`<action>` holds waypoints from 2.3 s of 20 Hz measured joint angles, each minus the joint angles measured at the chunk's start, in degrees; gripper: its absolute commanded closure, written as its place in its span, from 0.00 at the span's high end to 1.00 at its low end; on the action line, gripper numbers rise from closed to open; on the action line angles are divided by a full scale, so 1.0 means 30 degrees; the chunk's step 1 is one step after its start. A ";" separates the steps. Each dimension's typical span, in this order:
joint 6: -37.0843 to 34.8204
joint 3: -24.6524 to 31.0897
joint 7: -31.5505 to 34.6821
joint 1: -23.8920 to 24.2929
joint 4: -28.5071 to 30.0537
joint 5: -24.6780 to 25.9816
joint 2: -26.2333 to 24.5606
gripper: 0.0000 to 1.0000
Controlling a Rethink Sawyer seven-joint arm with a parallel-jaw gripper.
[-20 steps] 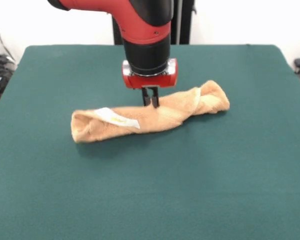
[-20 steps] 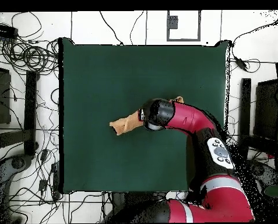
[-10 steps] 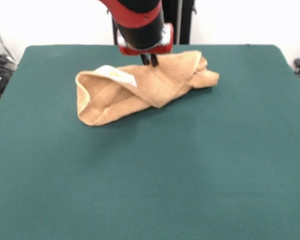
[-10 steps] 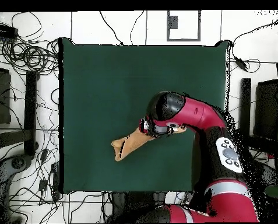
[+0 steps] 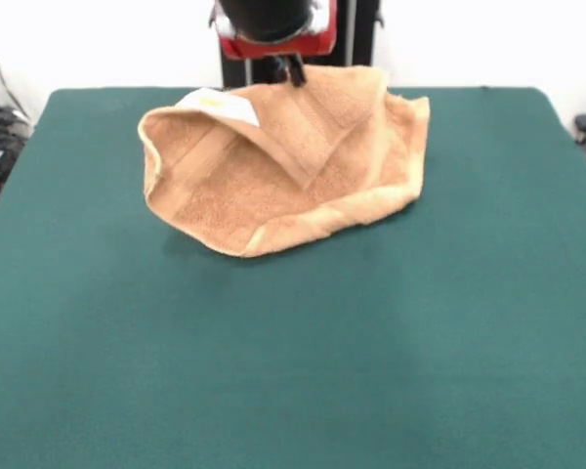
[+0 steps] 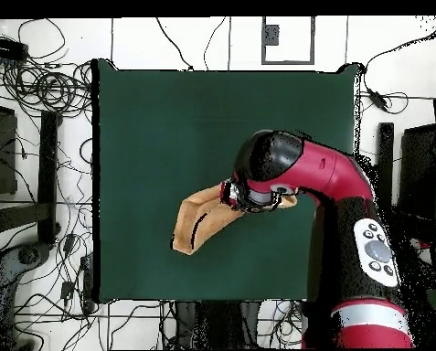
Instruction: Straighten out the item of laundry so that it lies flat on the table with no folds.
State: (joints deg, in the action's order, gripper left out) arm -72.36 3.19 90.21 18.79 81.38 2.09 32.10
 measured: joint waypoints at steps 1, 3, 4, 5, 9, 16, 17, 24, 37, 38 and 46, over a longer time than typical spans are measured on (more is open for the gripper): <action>-0.0098 -0.0006 0.0000 0.0010 -0.0058 -0.0020 0.0126 0.00; -0.0176 -0.0011 0.0000 0.0026 -0.0125 -0.0044 0.0275 0.00; -0.0200 -0.0011 0.0000 0.0047 -0.0180 -0.0075 0.0373 0.00; -0.0200 -0.0011 0.0000 0.0069 -0.0194 -0.0103 0.0450 0.00; -0.0204 -0.0014 0.0000 0.0152 -0.0193 -0.0188 0.0696 1.00; -0.0200 -0.0011 0.0000 0.0407 -0.0174 -0.0345 0.0810 1.00; -0.0204 -0.0011 0.0000 0.0482 -0.0125 -0.0385 0.0898 1.00; -0.0204 -0.0014 0.0000 0.0661 0.0545 -0.0797 0.1833 1.00; 0.7571 -0.0014 0.0000 0.0741 0.2685 -0.1508 0.2877 1.00; 0.8273 -0.0007 0.0000 0.0757 0.2805 -0.1538 0.2880 1.00; 1.4488 0.0196 0.0000 0.1209 0.4143 -0.1655 0.3036 1.00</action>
State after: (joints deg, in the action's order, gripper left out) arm -28.89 3.78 90.21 22.42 93.81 -2.87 41.21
